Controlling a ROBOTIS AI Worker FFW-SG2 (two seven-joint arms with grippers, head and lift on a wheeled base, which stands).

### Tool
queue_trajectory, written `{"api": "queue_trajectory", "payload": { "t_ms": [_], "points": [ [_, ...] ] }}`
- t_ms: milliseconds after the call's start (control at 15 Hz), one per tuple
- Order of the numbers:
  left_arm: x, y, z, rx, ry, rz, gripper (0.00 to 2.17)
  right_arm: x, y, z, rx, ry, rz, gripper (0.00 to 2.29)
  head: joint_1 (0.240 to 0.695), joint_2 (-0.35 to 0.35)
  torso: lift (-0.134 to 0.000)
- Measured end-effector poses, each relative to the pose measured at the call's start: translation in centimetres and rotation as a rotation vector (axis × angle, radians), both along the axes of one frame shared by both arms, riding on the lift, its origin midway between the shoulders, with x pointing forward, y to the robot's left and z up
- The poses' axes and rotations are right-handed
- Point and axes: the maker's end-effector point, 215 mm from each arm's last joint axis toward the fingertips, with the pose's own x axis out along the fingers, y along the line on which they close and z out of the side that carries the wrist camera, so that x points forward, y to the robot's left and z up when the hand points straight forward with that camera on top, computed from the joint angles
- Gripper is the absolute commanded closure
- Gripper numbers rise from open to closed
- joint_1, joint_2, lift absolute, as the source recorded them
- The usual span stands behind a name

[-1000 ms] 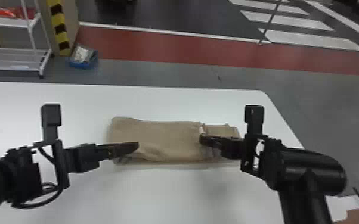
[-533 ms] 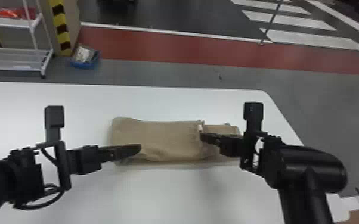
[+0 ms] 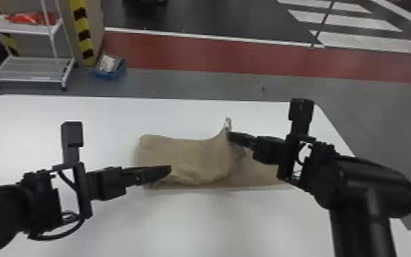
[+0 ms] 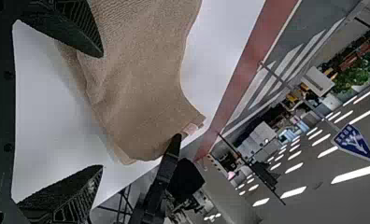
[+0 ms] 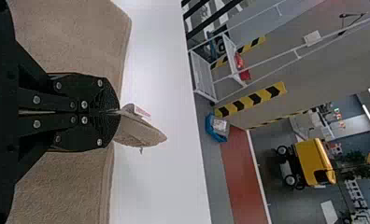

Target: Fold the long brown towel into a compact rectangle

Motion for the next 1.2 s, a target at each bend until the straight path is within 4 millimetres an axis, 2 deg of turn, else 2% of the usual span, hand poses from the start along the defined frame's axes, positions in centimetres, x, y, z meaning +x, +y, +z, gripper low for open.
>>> {"api": "queue_trajectory", "payload": {
  "t_ms": [267, 467, 533, 867, 1067, 1200],
  "points": [
    [-1.7, -0.9, 0.3, -0.013, 0.012, -0.035, 0.07, 0.9, 2.0, 4.6, 0.047, -0.074, 0.012, 1.3, 0.695, -0.158, -0.123],
    [-2.7, -1.8, 0.0, -0.017, 0.023, -0.058, 0.16, 1.3, 2.7, 6.8, 0.072, -0.115, 0.028, 1.3, 0.695, -0.16, -0.123],
    [-2.8, -2.1, -0.1, -0.015, 0.023, -0.063, 0.21, 1.4, 2.9, 7.3, 0.082, -0.125, 0.033, 1.3, 0.695, -0.162, -0.123],
    [-3.2, -4.5, -0.9, -0.012, 0.039, -0.084, 0.21, 1.5, 3.4, 10.0, 0.13, -0.173, 0.051, 1.3, 0.695, -0.179, -0.123],
    [-3.8, -6.1, -1.5, -0.015, 0.049, -0.09, 0.21, 1.1, 3.5, 10.9, 0.15, -0.187, 0.06, 1.3, 0.695, -0.196, -0.123],
    [-3.1, -6.9, -1.6, -0.015, 0.014, -0.054, 0.21, 0.3, 3.7, 11.1, 0.151, -0.193, 0.066, 1.3, 0.695, -0.207, -0.123]
  ]
}}
